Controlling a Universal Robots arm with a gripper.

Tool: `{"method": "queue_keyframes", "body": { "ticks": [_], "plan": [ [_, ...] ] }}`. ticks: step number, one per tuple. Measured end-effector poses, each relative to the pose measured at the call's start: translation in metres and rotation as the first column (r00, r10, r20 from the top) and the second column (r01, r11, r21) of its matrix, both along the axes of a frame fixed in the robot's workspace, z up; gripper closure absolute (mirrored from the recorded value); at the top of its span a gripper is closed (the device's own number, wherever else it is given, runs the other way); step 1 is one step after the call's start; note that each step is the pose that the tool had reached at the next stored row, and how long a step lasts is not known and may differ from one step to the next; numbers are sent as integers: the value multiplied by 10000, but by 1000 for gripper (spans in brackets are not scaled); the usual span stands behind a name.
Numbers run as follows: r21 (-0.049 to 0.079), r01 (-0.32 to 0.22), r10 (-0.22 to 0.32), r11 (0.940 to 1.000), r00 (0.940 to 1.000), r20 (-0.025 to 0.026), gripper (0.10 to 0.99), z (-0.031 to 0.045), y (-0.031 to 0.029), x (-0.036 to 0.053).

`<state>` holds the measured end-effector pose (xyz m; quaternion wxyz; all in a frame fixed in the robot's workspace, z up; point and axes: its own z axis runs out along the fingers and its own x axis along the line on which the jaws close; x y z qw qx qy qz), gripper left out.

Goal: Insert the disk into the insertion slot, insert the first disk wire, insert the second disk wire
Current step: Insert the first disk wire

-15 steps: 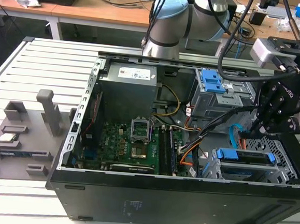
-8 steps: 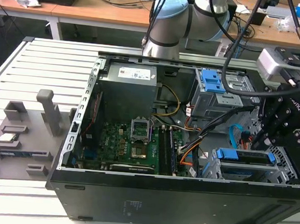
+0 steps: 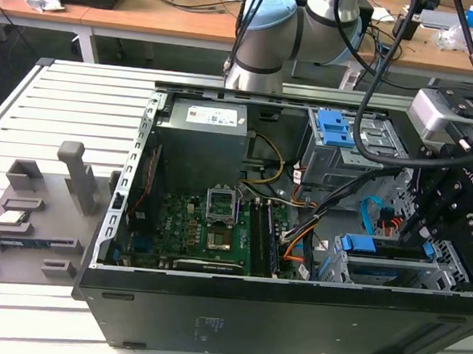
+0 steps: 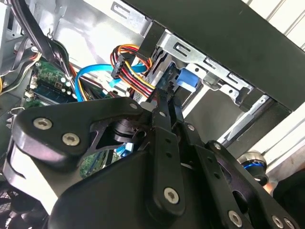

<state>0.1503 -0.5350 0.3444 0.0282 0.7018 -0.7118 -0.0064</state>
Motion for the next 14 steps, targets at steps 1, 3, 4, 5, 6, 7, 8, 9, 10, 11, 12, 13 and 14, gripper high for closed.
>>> {"method": "queue_keyframes", "body": {
  "ticks": [1, 3, 4, 5, 6, 7, 8, 9, 10, 11, 12, 13, 14],
  "plan": [
    [0, 1, -1, 10000, 10000, 0, 918, -9, 0, 1],
    [-1, -1, 1, 10000, 10000, 0, 918, -22, 0, 2],
    [4, 1, -1, 10000, 10000, 0, 918, -26, -1, 2],
    [14, 4, -4, 10000, 10000, 0, 918, -31, 1, 7],
    [21, 6, -6, 10000, 10000, 0, 918, -34, 1, 15],
    [22, 7, -7, 10000, 10000, -1, 918, -34, 2, 17],
    [20, 8, -8, 10000, 10000, -2, 918, -33, 2, 18],
    [20, 8, -8, 10000, 10000, 0, 918, -35, 2, 19],
    [20, 7, -7, 10000, 10000, 0, 918, -41, 1, 20],
    [22, 7, -7, 10000, 10000, 0, 918, -49, 1, 20],
    [22, 7, -7, 10000, 10000, -1, 918, -56, 1, 20],
    [21, 7, -7, 10000, 10000, 0, 918, -61, 1, 20],
    [20, 7, -7, 10000, 10000, 0, 918, -67, 1, 20]
  ]
}}
